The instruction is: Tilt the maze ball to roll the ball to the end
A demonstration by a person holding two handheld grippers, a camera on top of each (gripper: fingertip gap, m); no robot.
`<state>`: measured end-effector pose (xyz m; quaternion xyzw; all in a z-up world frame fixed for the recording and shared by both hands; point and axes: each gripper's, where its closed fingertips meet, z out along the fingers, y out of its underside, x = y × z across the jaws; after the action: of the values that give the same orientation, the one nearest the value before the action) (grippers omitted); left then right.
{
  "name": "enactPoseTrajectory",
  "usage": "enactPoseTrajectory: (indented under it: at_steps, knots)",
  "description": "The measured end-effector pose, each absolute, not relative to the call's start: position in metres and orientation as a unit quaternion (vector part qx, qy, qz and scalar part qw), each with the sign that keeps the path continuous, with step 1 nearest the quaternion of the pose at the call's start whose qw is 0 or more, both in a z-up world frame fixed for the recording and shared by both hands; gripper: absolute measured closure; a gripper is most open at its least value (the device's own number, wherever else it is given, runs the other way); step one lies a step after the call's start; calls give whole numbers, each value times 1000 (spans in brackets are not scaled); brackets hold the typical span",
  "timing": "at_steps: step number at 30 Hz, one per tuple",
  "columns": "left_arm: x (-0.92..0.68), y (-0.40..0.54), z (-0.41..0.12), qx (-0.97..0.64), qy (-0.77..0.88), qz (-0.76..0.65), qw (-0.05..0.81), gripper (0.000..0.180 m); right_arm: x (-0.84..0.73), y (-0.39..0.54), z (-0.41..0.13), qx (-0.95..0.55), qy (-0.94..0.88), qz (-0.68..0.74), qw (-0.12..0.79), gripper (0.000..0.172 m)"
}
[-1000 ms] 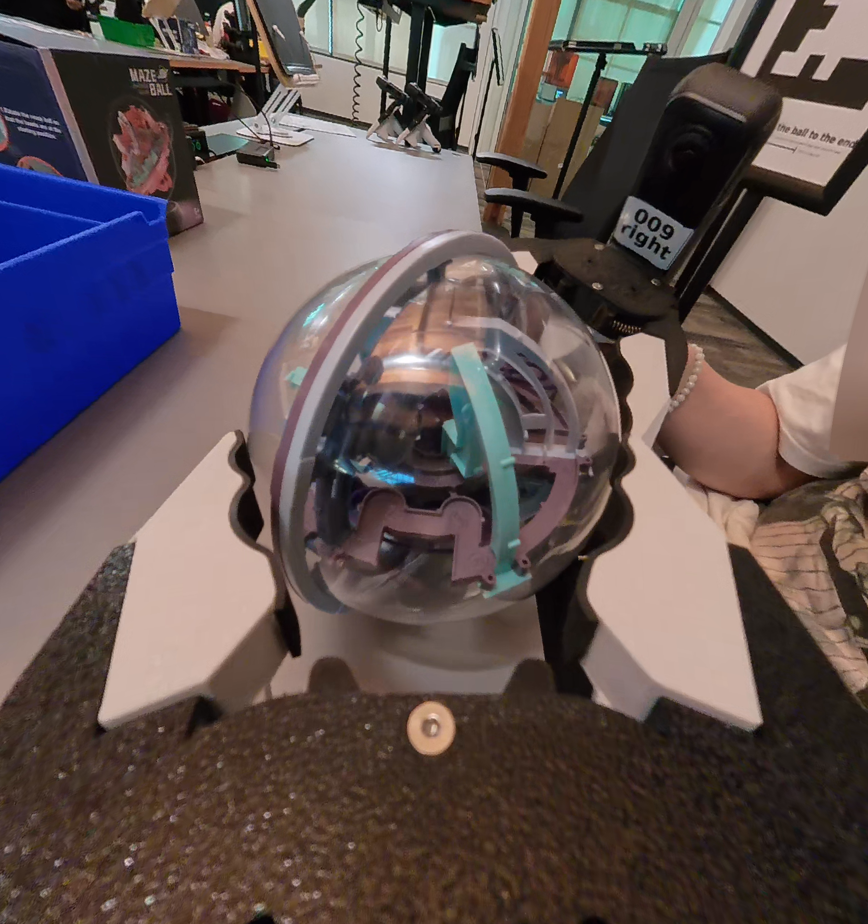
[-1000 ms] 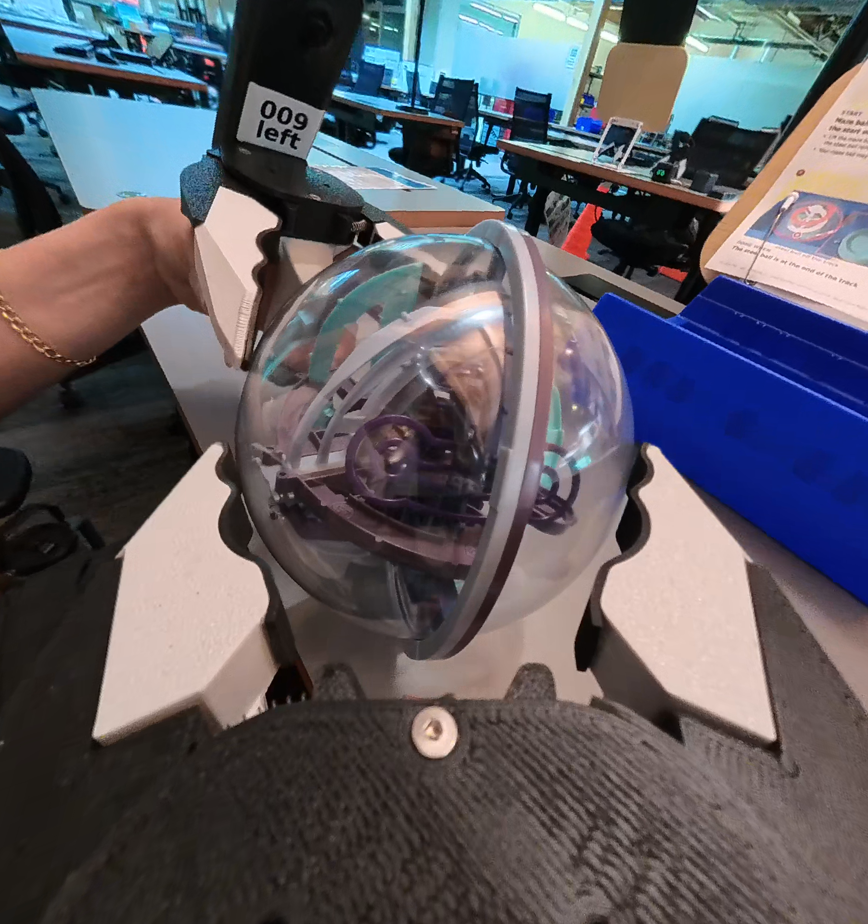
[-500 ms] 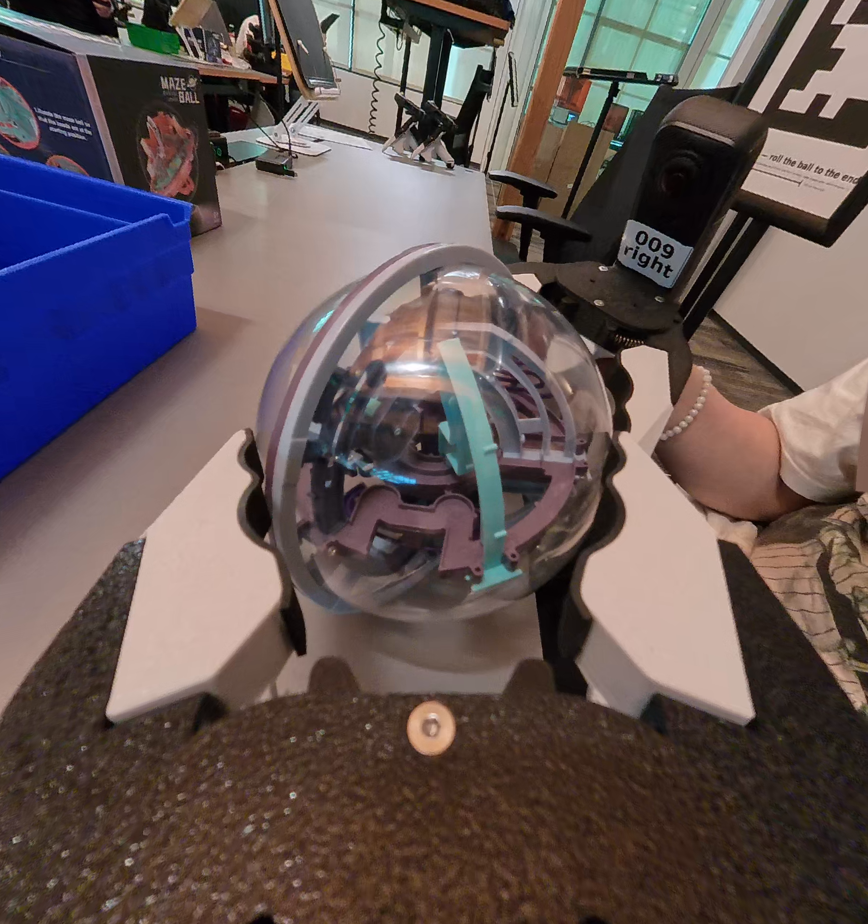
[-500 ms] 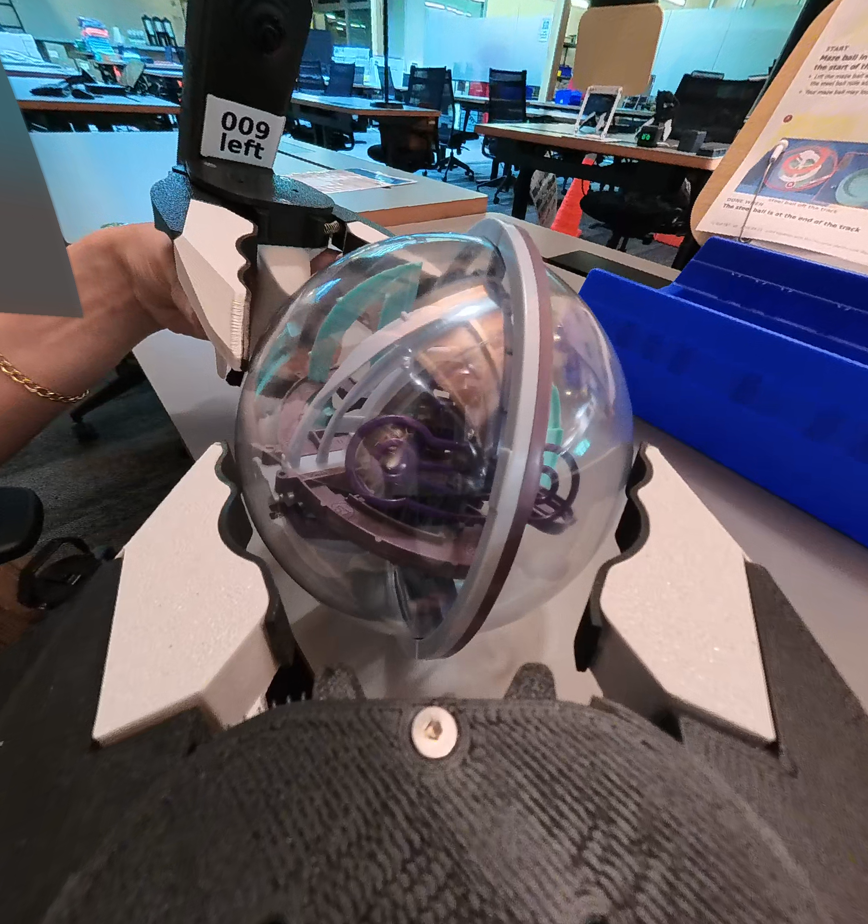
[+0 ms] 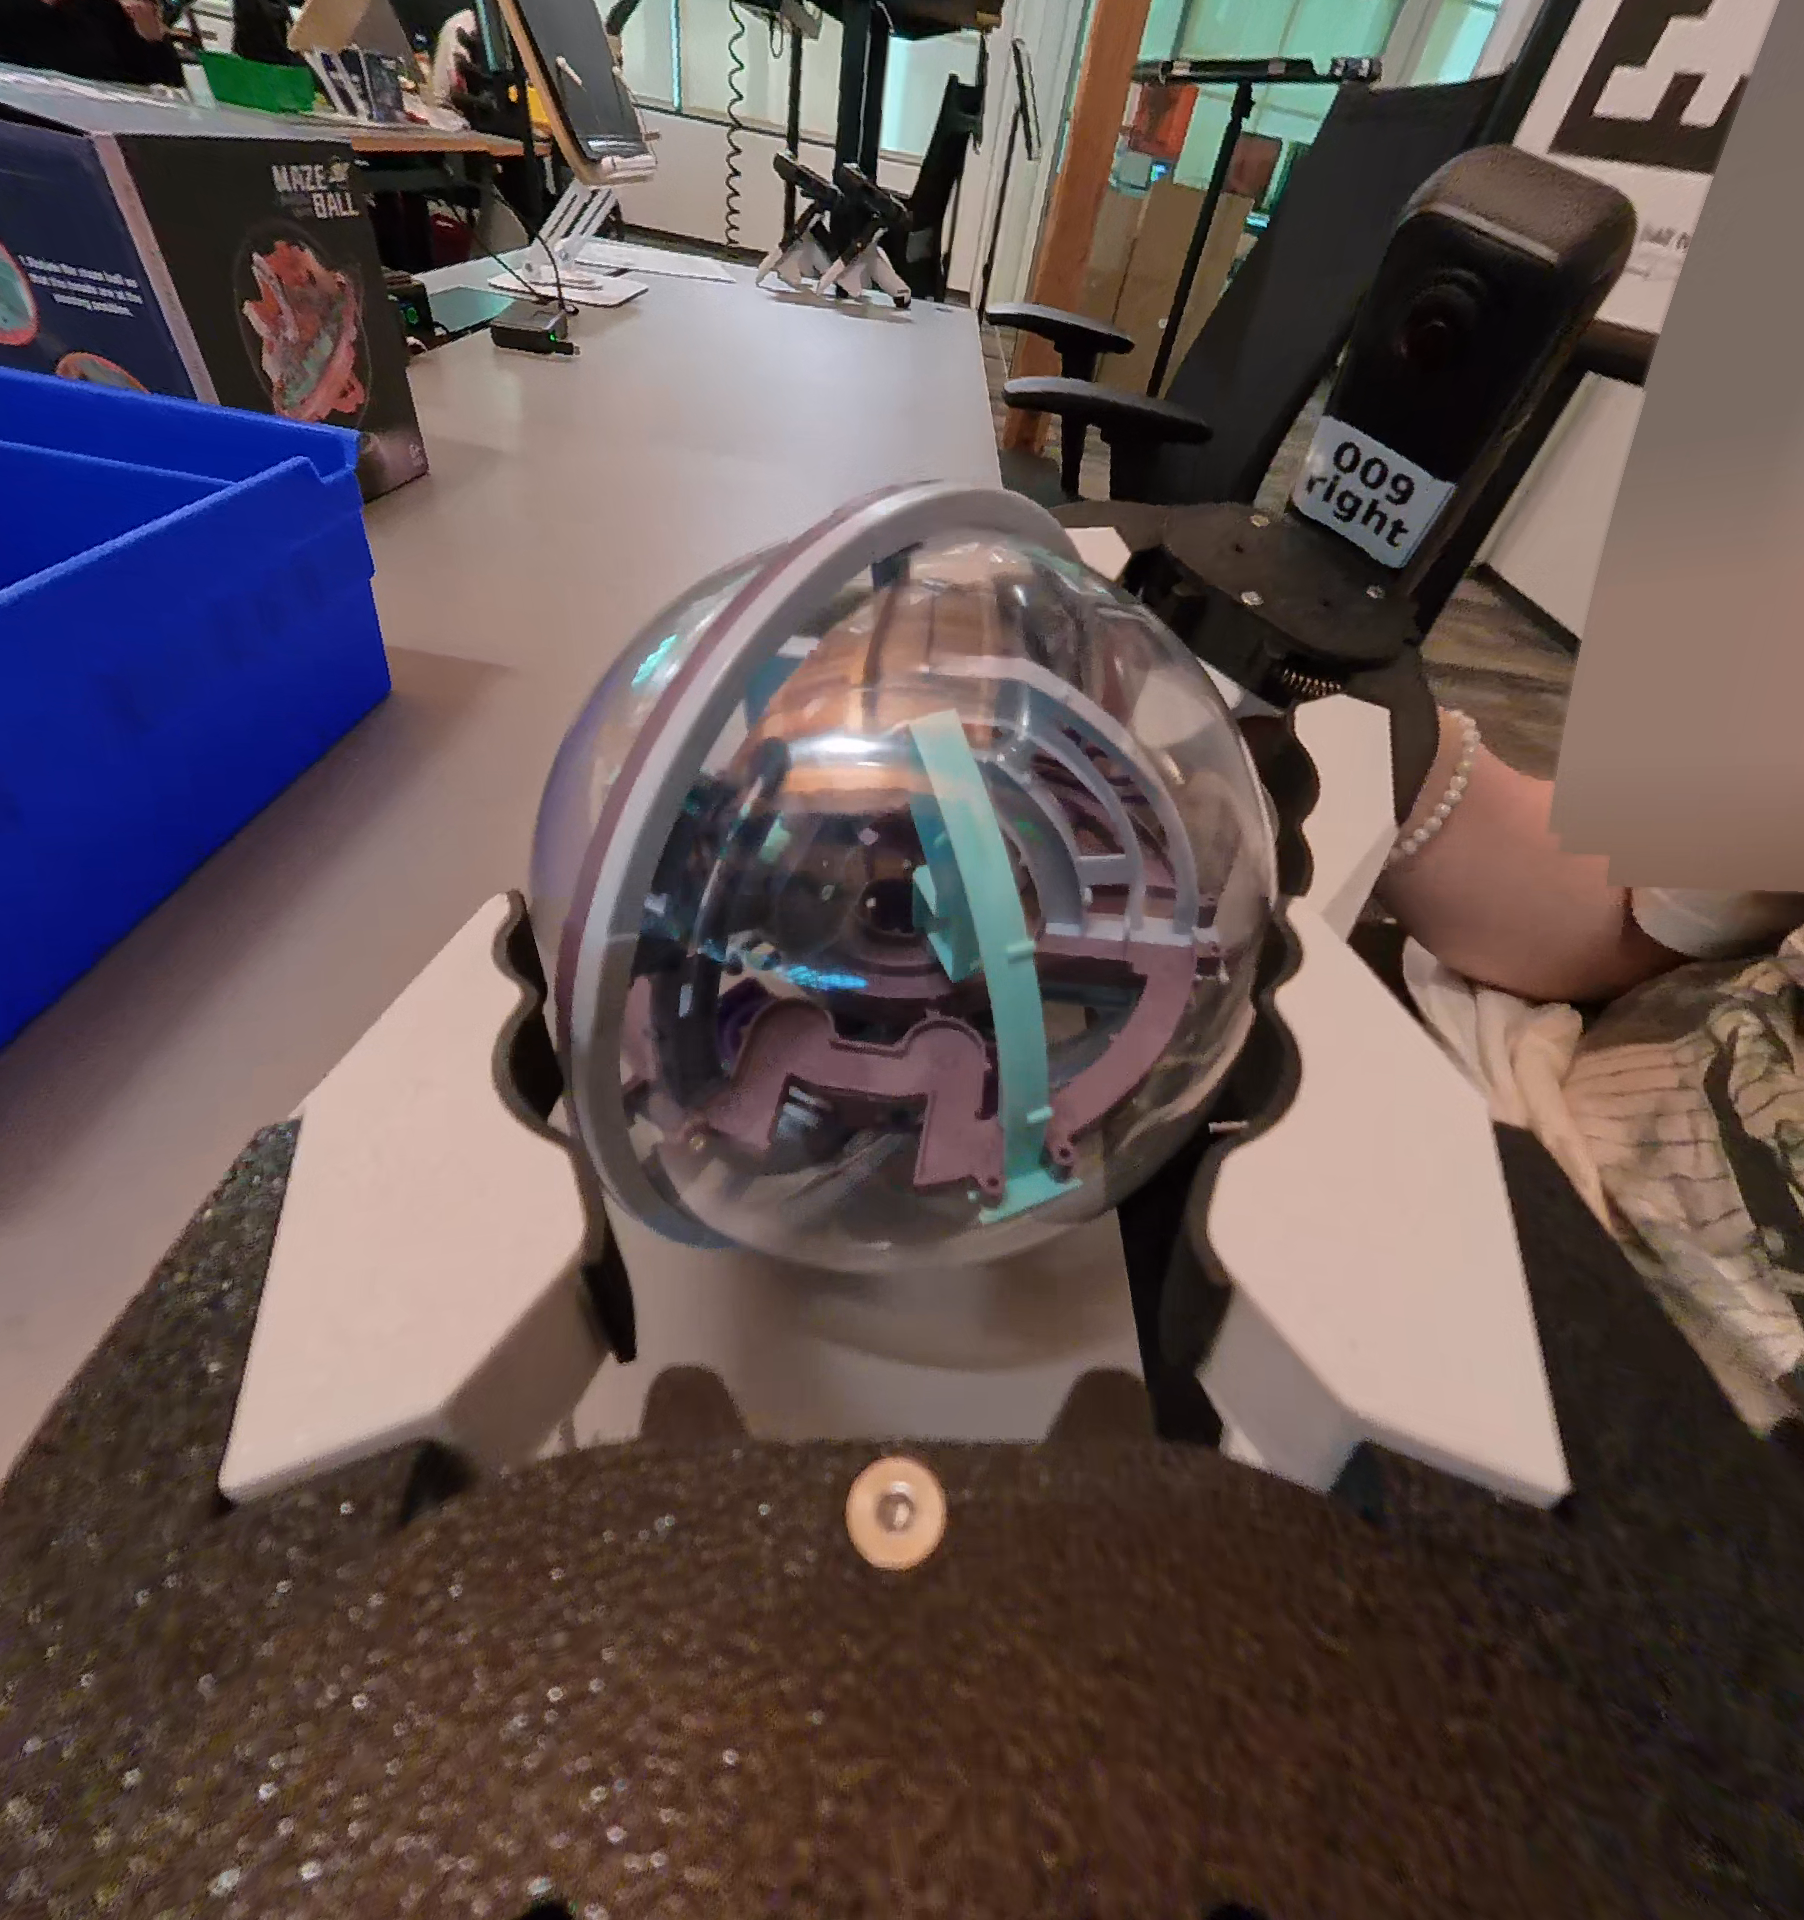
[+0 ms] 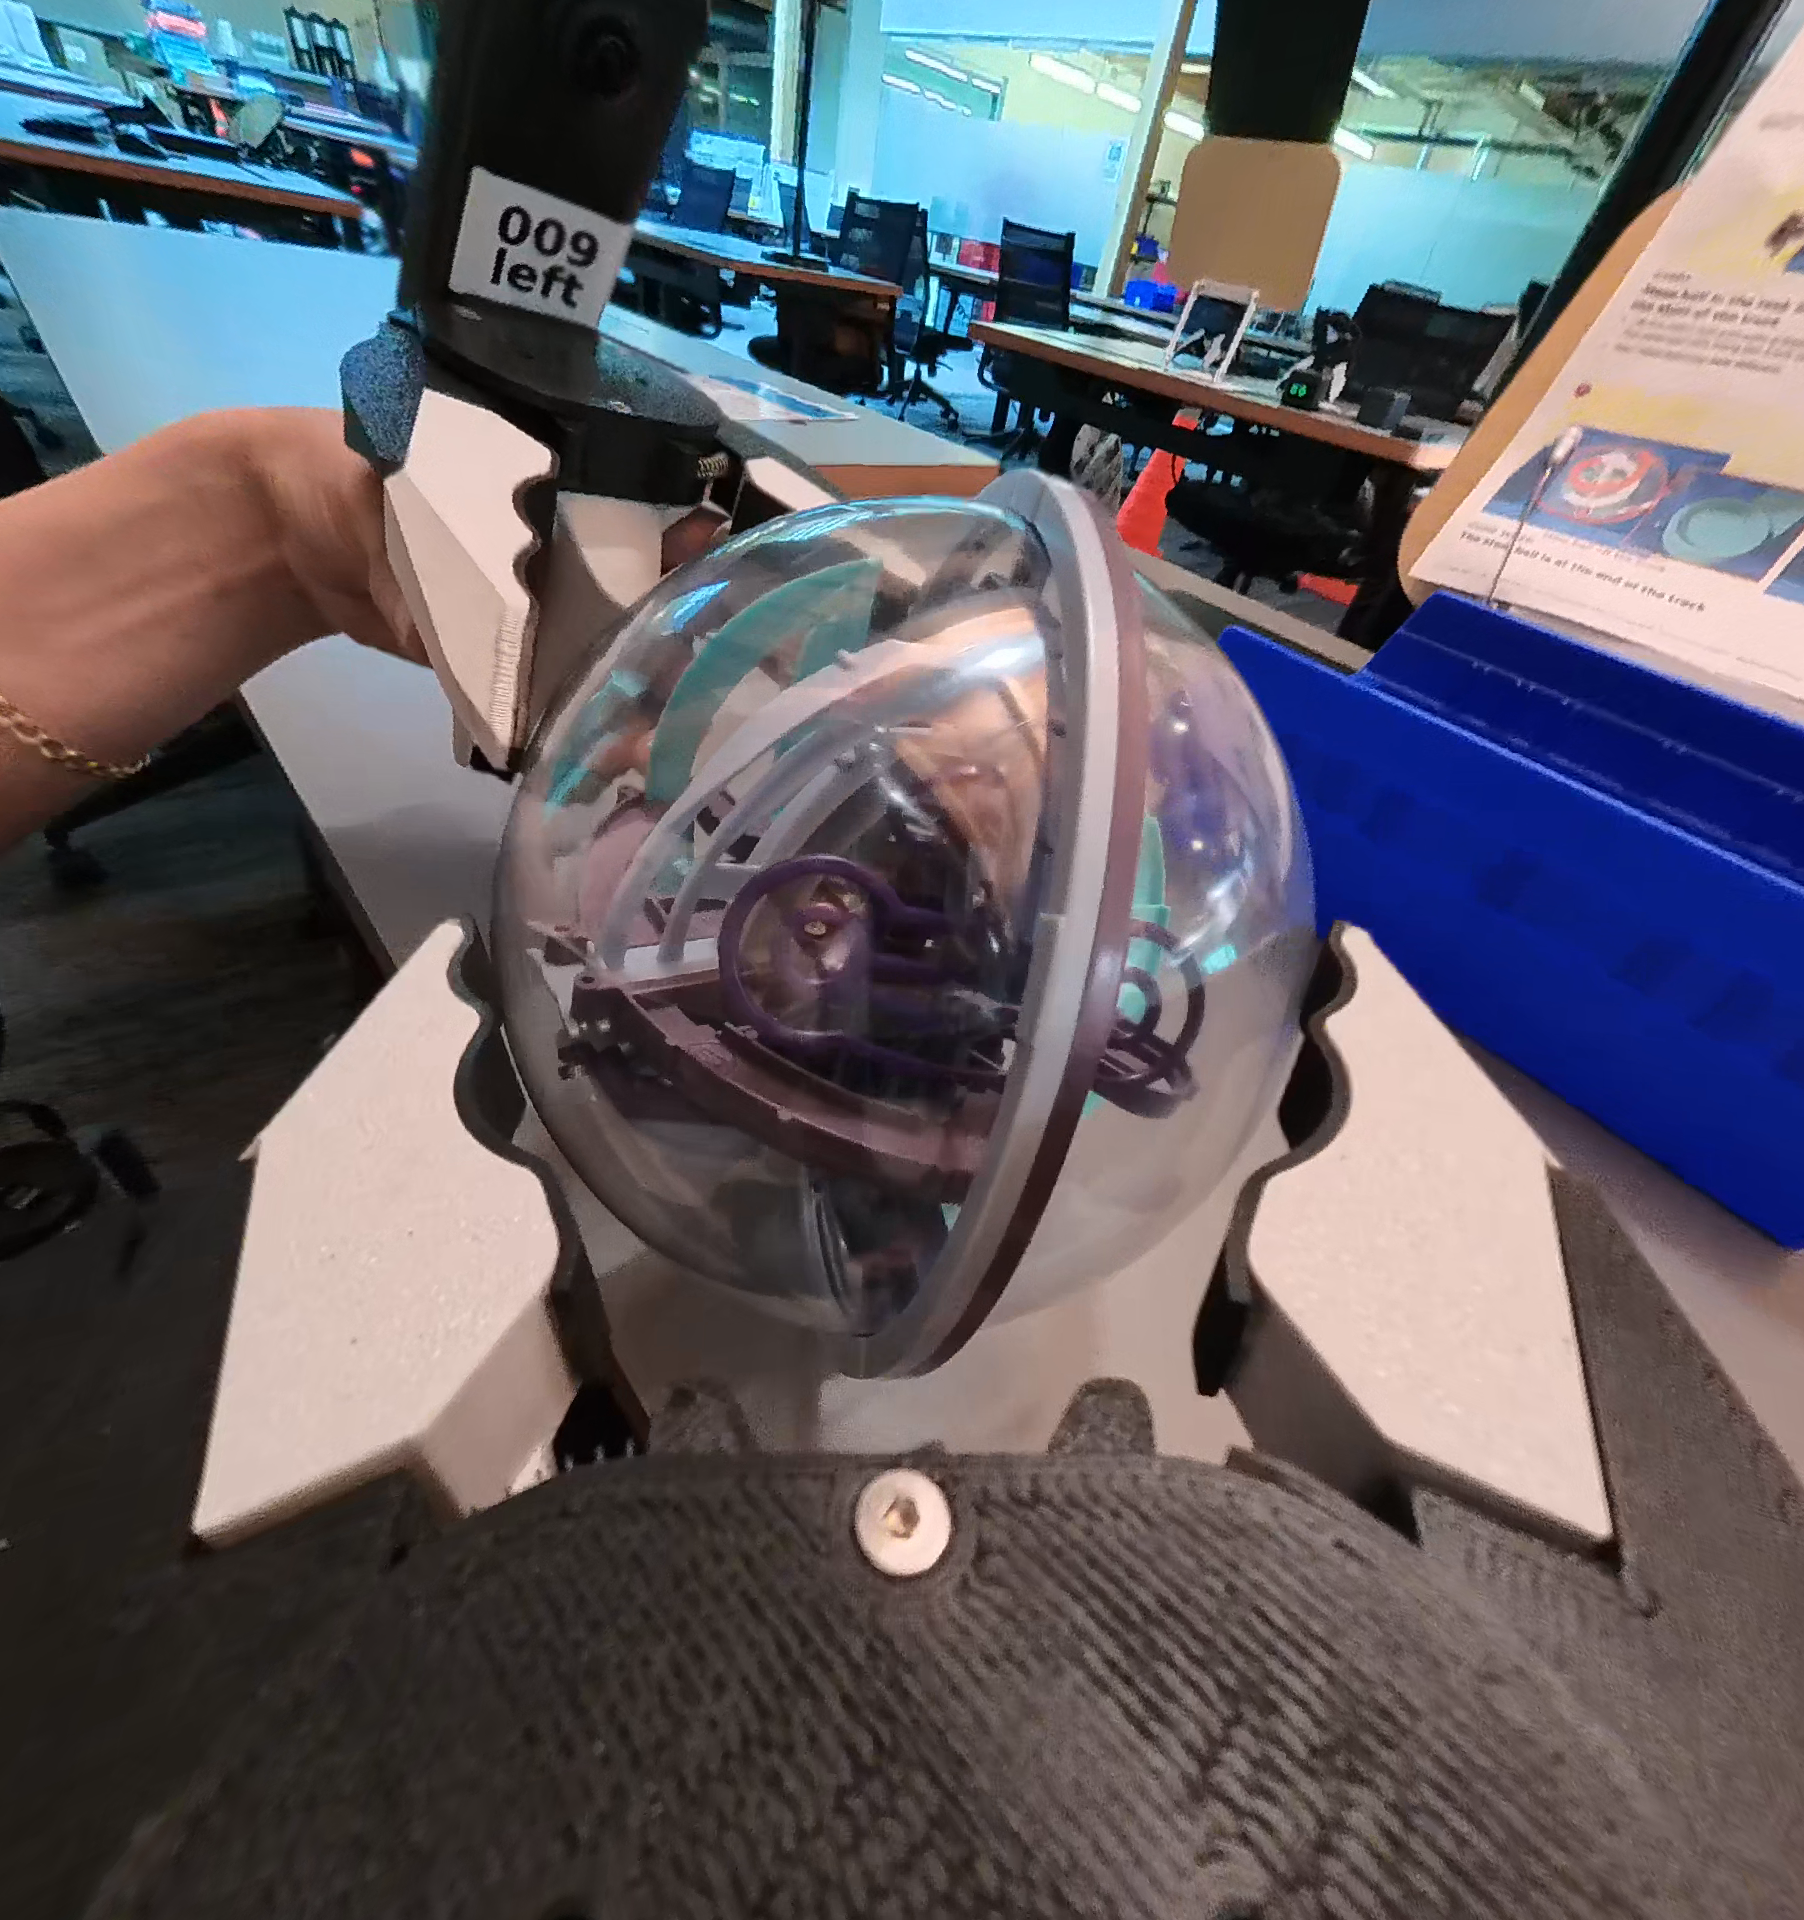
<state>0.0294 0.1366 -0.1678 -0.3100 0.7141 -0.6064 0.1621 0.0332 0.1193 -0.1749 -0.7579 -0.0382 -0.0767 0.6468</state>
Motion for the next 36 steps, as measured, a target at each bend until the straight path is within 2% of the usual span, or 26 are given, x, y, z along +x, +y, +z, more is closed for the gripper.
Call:
enactPoseTrajectory:
  at_steps: [14, 18, 24, 36]
  knots:
    - [7, 129, -169, -232, 759, -579, 187, 48, 8, 112, -177, -715, -88, -212, 661, 25]
    - [8, 124, -162, -254, 739, -603, 160, 45, 0, 112, -179, -707, -88, -273, 647, 28]
    - [5, 115, -178, -278, 767, -564, 126, 23, -15, 118, -180, -692, -78, -334, 635, 25]
    - [20, 115, -158, -370, 711, -586, 121, 25, -19, 121, -183, -693, -59, -366, 618, 22]
